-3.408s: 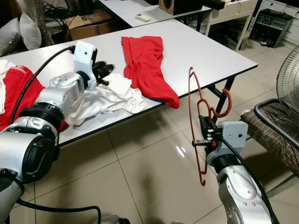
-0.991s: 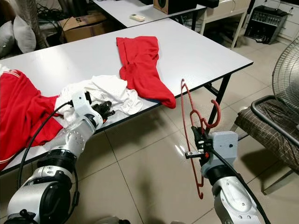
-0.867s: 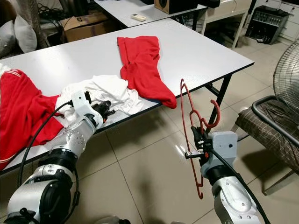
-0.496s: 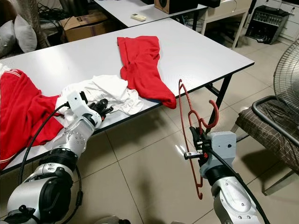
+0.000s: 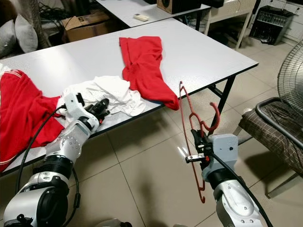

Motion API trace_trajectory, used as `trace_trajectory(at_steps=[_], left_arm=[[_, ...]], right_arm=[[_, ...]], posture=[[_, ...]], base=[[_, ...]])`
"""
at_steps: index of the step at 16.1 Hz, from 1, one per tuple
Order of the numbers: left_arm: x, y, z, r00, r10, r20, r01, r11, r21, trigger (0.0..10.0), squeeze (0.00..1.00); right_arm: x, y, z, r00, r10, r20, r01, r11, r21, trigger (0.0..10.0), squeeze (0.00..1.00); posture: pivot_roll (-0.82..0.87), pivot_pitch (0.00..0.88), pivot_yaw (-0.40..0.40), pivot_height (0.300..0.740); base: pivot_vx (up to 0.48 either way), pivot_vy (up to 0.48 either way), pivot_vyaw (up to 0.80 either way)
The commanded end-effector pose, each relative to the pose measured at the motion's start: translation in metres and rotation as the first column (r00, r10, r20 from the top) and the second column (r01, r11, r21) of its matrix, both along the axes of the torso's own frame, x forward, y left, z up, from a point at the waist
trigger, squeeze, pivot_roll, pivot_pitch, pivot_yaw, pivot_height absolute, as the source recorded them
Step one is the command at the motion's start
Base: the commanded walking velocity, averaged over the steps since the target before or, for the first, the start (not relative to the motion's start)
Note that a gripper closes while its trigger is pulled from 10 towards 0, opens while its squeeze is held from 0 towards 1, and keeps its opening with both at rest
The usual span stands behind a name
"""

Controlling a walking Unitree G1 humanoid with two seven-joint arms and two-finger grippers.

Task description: Hang hanger

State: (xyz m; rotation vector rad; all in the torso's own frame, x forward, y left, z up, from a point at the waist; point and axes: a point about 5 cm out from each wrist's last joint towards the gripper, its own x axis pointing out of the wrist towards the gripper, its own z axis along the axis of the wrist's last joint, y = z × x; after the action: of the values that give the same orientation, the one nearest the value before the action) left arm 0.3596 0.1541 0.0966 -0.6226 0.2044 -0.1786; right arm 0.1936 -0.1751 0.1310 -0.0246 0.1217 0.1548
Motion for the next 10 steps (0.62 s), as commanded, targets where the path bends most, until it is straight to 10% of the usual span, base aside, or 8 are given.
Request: trace_trajectory(at_steps=[1, 10], left_arm=[[0.003, 0.005, 0.005, 1.000, 0.020, 0.019, -0.019, 1.000, -0.020, 10.0, 1.00], [0.011, -0.007, 0.006, 1.000, 0.015, 0.006, -0.014, 0.991, -0.137, 10.0, 1.00]], right_arm=[[0.001, 0.003, 0.004, 1.000, 0.018, 0.011, -0.018, 1.000, -0.003, 10.0, 0.00], [0.001, 0.002, 0.006, 1.000, 0.029, 0.010, -0.029, 1.000, -0.012, 10.0, 0.00]], posture=[[-0.17, 0.012, 0.090, 0.740], [-0.19, 0.014, 0.073, 0.740]], base=[[0.000, 0.000, 0.00], [0.000, 0.000, 0.00]])
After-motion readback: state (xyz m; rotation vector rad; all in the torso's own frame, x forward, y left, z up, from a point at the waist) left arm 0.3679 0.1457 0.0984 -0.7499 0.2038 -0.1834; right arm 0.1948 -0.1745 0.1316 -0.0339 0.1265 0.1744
